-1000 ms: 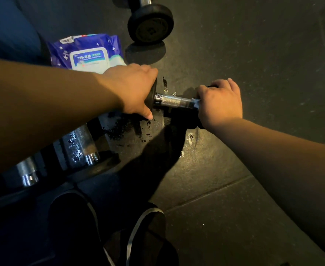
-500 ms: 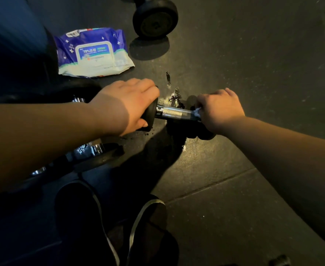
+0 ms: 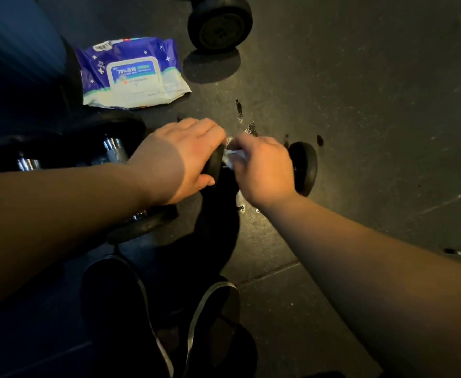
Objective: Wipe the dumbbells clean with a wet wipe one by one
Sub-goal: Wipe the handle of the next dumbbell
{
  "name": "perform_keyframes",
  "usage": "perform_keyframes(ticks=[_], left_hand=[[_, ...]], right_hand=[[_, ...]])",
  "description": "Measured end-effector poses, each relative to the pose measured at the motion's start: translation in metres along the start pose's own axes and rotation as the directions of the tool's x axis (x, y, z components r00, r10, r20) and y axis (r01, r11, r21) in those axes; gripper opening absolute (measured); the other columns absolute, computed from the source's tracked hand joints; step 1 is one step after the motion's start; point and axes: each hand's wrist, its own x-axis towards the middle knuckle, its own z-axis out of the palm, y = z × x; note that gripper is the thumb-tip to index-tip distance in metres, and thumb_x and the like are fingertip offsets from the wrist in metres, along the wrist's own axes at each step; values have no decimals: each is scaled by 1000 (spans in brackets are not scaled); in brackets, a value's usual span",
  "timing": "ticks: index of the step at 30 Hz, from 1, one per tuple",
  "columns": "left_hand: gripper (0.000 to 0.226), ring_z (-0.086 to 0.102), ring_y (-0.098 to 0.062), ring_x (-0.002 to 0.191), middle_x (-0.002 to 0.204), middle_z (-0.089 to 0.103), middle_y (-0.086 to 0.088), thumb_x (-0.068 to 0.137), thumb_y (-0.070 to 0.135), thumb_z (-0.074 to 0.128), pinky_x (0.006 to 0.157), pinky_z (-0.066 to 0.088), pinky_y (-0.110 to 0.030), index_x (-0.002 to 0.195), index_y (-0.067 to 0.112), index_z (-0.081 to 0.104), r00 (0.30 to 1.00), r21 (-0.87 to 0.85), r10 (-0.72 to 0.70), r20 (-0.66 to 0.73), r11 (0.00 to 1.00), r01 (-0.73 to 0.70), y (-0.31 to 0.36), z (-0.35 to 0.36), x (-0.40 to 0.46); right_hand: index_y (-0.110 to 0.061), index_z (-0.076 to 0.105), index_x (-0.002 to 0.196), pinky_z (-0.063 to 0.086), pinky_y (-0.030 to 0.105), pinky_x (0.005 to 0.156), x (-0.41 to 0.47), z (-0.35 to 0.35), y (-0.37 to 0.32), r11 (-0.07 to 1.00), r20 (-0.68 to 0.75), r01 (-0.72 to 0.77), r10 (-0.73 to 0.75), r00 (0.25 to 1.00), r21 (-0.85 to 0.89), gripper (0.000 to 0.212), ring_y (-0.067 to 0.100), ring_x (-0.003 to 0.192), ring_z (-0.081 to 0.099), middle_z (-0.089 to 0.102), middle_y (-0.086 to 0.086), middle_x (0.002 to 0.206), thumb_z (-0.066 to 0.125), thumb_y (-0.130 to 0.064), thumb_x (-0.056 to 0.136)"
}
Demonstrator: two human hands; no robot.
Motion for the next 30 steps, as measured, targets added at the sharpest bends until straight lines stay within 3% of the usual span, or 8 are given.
perform_keyframes(ticks=[5, 9, 20, 30], left_hand=[[60, 49, -25, 108, 120, 53, -2, 69, 42, 80, 90, 44, -43, 116, 21, 49, 998, 33, 40, -44, 999, -39, 1, 4, -6], [58, 50, -28, 108, 121, 54, -3, 67, 41, 79, 87, 44, -44, 113, 20, 51, 995, 73, 66, -80, 996, -60, 3, 7, -11], [53, 53, -32, 110, 124, 56, -7, 68, 34, 80, 86, 45, -47, 110, 15, 55, 986, 74, 78, -148, 995, -68, 13, 19, -29], [61, 51, -31, 121, 135, 55, -8, 68, 37, 81, 93, 45, -47, 120, 13, 59, 994, 73, 57, -90, 996, -50, 6, 17, -28]], right_hand=[[-20, 68, 103, 41, 37, 77, 4, 13, -5, 998, 53, -64, 64, 997, -5, 17, 32, 100, 57, 66, 9, 93, 57, -21, 91], [-29, 73, 107, 46, 40, 91, 6, 9, 0, 997, 88, -22, 28, 996, -76, 21, 31, 112, 52, 69, 1, 107, 58, -31, 93], [-24, 67, 103, 43, 38, 84, -2, 7, 0, 996, 123, -3, 13, 992, -84, 14, 28, 103, 56, 68, 0, 102, 57, -32, 96], [-28, 69, 105, 52, 37, 84, 29, -1, -10, 968, 281, -243, 249, 927, -55, 16, 30, 102, 63, 70, 5, 105, 58, -32, 95]])
